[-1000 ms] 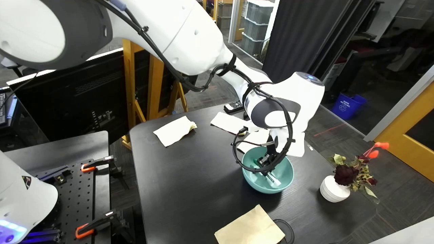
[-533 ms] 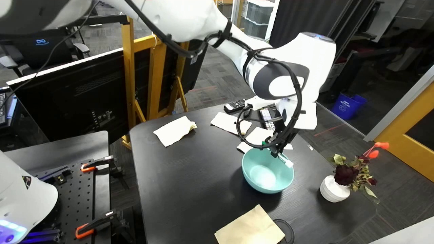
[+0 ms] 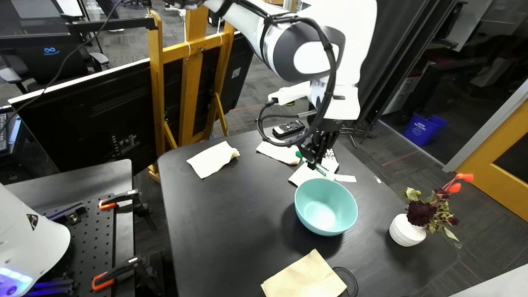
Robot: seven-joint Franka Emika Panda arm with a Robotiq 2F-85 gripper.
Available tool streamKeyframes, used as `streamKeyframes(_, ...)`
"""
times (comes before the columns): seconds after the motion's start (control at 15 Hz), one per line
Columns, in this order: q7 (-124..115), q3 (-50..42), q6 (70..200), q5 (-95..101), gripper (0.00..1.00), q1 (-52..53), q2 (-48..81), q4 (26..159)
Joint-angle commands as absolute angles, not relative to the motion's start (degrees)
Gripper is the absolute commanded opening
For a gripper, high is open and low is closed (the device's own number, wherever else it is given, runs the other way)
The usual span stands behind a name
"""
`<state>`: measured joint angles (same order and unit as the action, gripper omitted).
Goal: Remove the marker from the bowl and put it on the table
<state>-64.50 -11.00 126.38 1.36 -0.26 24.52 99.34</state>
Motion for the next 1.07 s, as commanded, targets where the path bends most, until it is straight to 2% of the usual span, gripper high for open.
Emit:
streamKeyframes(0.0, -67.9, -10.4, 129.6, 4.0, 0.05, 2.7, 15.5, 111.7)
streamKeyframes(0.47, -79.9, -7.0, 133.7, 5.2, 0.05, 5.5, 10.1, 123.6)
streamKeyframes(1.0, -92.8, -4.4, 146.3, 3.8, 0.05, 7.1, 16.2, 126.7)
